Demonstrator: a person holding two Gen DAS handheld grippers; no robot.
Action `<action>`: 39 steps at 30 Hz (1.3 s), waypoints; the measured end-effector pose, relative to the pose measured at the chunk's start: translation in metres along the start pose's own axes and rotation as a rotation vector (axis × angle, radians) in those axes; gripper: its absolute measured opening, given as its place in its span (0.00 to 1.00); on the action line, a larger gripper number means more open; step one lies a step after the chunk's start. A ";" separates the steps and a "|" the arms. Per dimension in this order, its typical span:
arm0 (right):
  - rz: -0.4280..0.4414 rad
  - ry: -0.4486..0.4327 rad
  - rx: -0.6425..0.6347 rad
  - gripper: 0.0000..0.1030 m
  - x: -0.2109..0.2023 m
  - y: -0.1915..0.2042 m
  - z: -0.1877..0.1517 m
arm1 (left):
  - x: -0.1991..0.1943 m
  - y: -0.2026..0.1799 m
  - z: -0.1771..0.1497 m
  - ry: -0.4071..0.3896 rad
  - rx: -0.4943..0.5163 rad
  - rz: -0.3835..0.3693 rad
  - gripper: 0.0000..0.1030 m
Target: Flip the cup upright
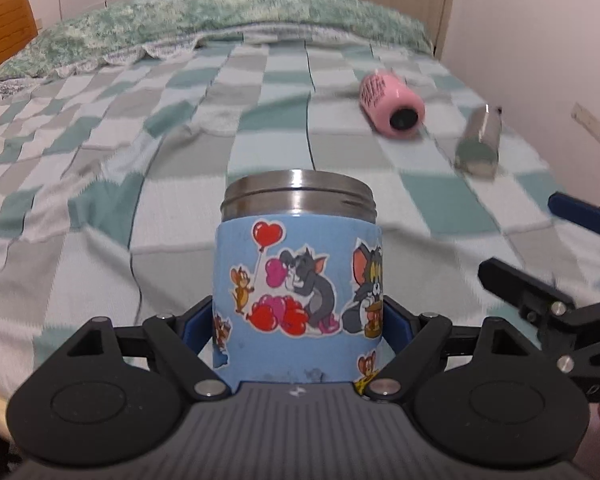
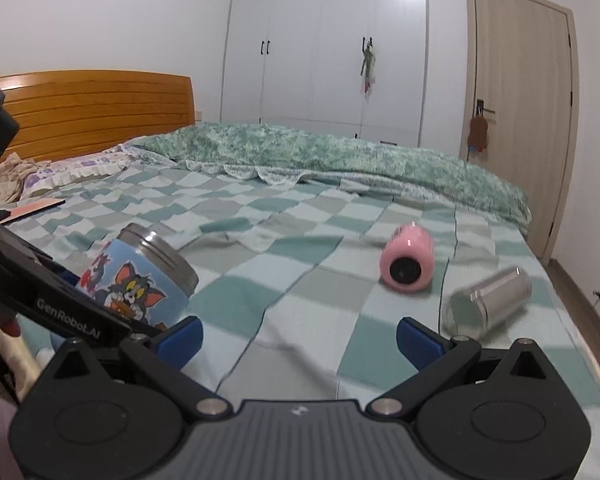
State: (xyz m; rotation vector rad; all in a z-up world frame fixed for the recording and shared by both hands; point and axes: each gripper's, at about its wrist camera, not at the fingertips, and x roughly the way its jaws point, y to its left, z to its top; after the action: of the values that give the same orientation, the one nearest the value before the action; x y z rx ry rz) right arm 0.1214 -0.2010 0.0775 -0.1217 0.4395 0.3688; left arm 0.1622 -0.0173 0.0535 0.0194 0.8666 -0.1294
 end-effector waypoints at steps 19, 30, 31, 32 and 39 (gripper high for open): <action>-0.041 0.007 0.044 1.00 -0.025 0.000 -0.013 | -0.030 0.012 -0.005 -0.099 -0.050 -0.068 1.00; 0.022 0.065 0.116 1.00 0.001 0.035 0.023 | -0.061 0.072 -0.006 -0.217 -0.005 -0.011 1.00; 0.027 0.077 0.121 1.00 0.006 0.042 0.025 | -0.059 0.080 -0.009 -0.225 -0.001 -0.009 1.00; 0.033 0.092 0.127 1.00 0.012 0.048 0.028 | -0.057 0.088 -0.011 -0.230 0.001 -0.008 1.00; 0.028 0.236 0.167 1.00 0.061 0.083 0.044 | -0.029 0.129 -0.020 -0.237 -0.011 -0.017 1.00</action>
State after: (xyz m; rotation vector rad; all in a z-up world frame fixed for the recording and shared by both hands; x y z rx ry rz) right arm 0.1591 -0.0962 0.0875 0.0042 0.7040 0.3454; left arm 0.1439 0.1156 0.0577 -0.0130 0.6307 -0.1395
